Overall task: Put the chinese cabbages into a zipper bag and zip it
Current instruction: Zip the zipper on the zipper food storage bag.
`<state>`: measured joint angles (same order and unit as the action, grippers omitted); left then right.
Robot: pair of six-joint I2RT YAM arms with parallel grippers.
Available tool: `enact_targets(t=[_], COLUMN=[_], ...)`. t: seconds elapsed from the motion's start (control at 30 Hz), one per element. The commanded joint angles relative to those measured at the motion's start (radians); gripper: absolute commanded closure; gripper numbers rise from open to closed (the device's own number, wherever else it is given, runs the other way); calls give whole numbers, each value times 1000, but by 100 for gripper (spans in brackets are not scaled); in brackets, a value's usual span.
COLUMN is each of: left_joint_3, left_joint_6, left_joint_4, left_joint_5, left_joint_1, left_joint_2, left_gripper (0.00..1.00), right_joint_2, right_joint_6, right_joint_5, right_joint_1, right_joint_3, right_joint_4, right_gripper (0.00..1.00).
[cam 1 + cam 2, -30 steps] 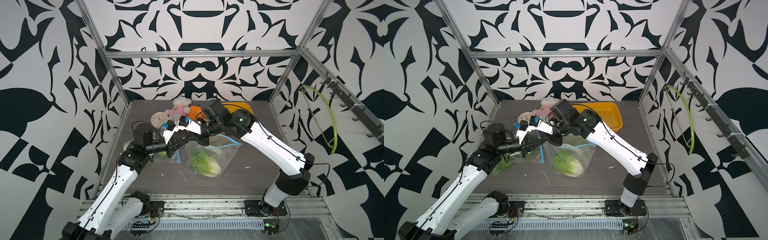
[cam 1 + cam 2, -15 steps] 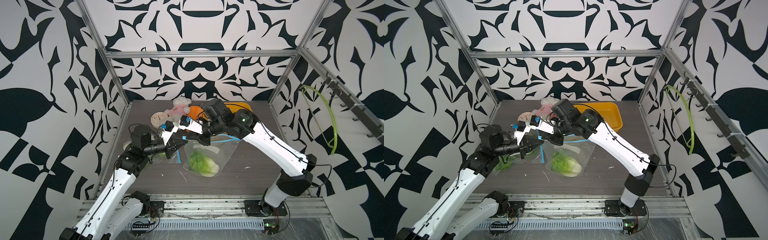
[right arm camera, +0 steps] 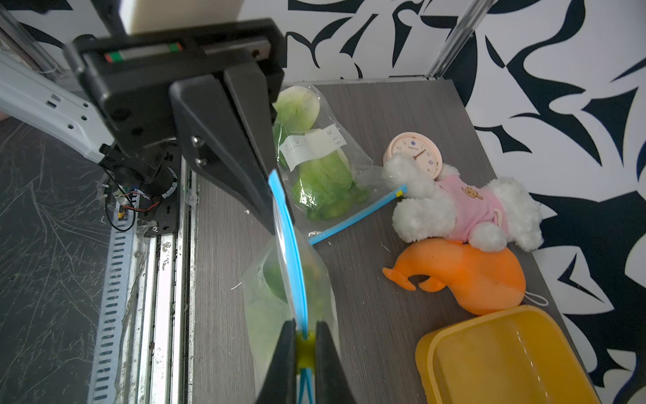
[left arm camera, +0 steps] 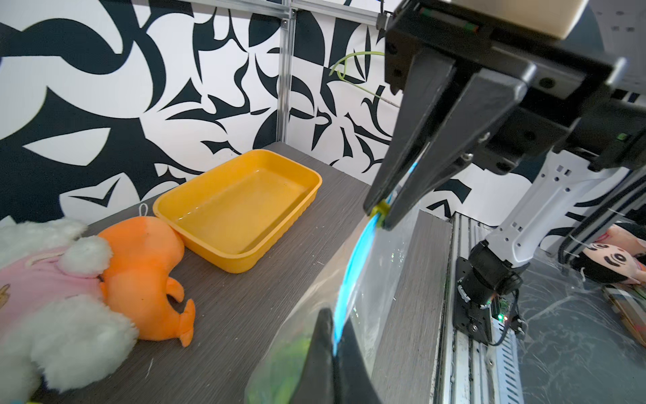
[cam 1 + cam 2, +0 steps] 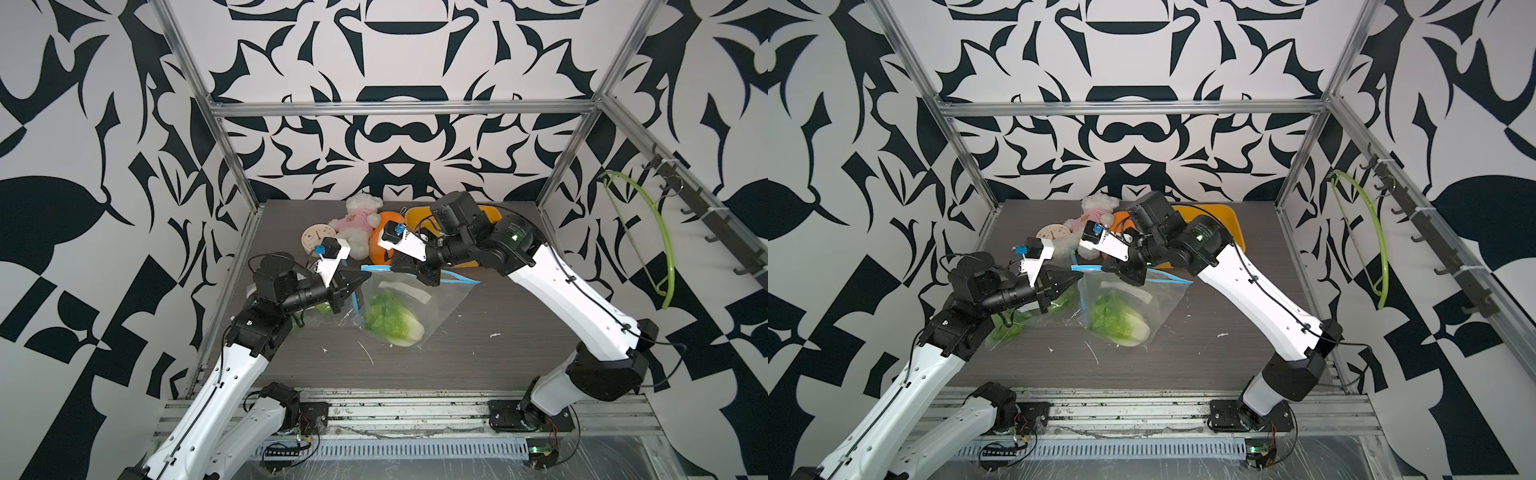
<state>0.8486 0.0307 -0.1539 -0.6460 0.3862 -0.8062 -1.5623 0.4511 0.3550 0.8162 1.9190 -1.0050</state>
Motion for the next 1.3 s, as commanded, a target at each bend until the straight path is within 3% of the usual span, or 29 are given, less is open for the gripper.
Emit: enact_targets(t=[0.0, 0.2, 0.53, 0.77, 1.17, 1.27], left_joint_3=[8, 46, 103, 140, 143, 140], left_joint_6=[25, 53, 110, 112, 137, 199], left_joint_4=[2, -36, -41, -69, -39, 46], left_joint_5=[120, 241, 335, 363, 388, 372], left_joint_1=[-7, -8, -7, -8, -7, -7], left_joint_2=[25, 7, -53, -94, -129, -140], left_gripper=[100, 100, 100, 100, 100, 100], right_joint_2=[68, 151, 267, 325, 322, 304], right_joint_6=[-24, -74, -128, -130, -147, -186], right_joint_5=[-41, -76, -95, -91, -67, -17], right_joint_1=[-42, -91, -221, -327, -376, -376], right_joint_3=[-32, -166, -320, -367, -360, -345], right_joint_4=[-43, -1, 35, 25, 39, 74], right_gripper=[100, 100, 100, 100, 100, 82])
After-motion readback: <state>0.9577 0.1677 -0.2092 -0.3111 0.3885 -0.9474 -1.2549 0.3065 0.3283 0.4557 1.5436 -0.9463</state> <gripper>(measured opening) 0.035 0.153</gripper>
